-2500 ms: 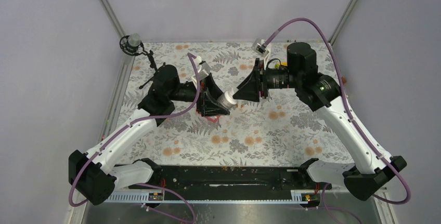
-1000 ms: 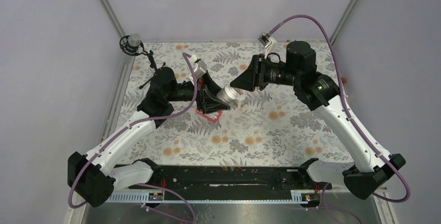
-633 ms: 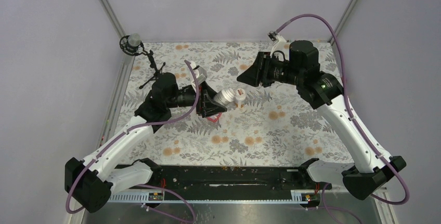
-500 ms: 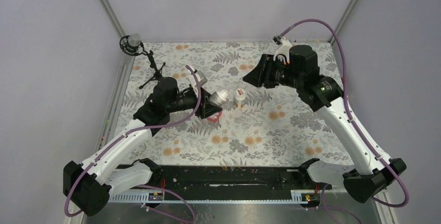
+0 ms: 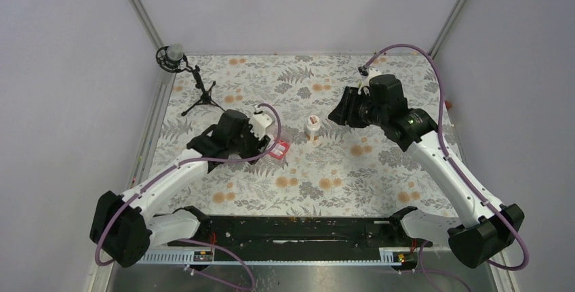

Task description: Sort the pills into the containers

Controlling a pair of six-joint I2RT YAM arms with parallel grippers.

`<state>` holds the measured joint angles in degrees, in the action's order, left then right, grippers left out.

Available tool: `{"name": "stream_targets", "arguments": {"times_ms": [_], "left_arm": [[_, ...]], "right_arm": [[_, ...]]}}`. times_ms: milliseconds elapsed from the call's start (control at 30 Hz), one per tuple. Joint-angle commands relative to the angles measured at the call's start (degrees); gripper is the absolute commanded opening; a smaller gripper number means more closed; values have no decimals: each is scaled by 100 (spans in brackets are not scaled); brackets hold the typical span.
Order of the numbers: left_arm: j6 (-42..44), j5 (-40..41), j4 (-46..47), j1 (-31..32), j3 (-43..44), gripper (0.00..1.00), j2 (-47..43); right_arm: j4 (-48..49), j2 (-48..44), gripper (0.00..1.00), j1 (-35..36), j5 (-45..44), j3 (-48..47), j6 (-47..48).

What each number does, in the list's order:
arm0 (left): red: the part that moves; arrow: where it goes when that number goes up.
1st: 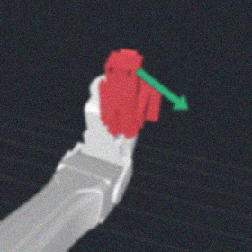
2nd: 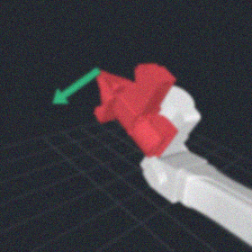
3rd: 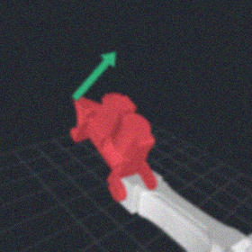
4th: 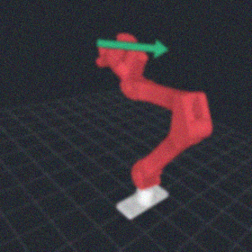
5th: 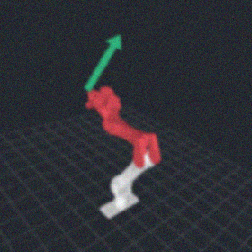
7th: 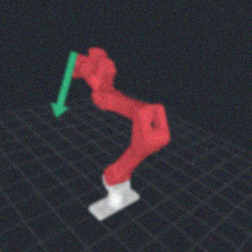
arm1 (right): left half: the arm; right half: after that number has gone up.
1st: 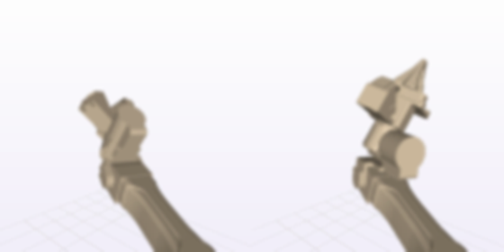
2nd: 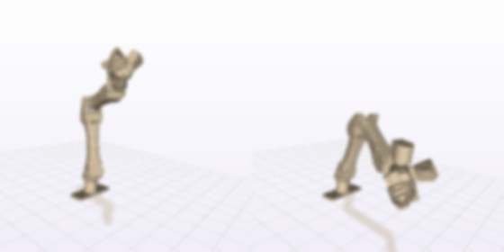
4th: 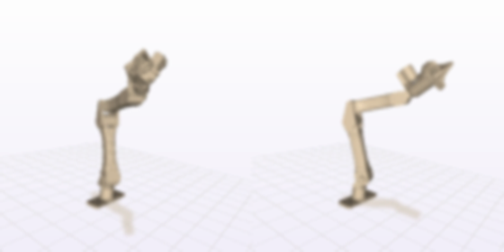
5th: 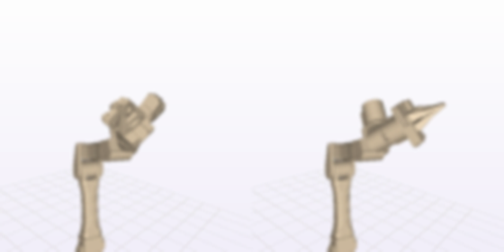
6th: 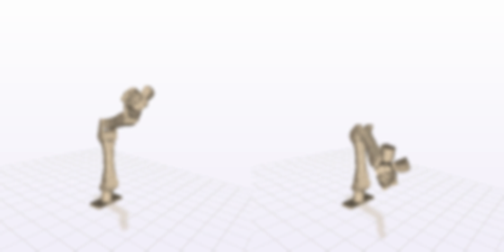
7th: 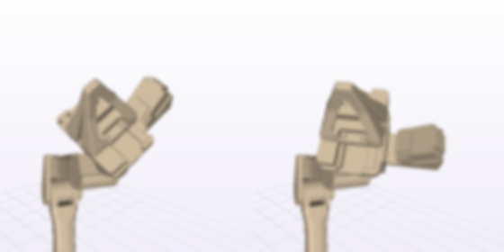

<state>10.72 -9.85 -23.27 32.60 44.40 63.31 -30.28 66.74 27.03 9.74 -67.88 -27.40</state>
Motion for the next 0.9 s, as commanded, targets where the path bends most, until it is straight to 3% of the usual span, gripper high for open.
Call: {"name": "stream_targets", "arguments": {"times_ms": [0,867], "left_arm": [[337,598,-446,-17,225,0,465],[155,560,-873,26,1051,0,2126]], "right_arm": [[187,-144,40,-78,-238,-23,109],[198,-151,40,-423,-265,195,139]]}}
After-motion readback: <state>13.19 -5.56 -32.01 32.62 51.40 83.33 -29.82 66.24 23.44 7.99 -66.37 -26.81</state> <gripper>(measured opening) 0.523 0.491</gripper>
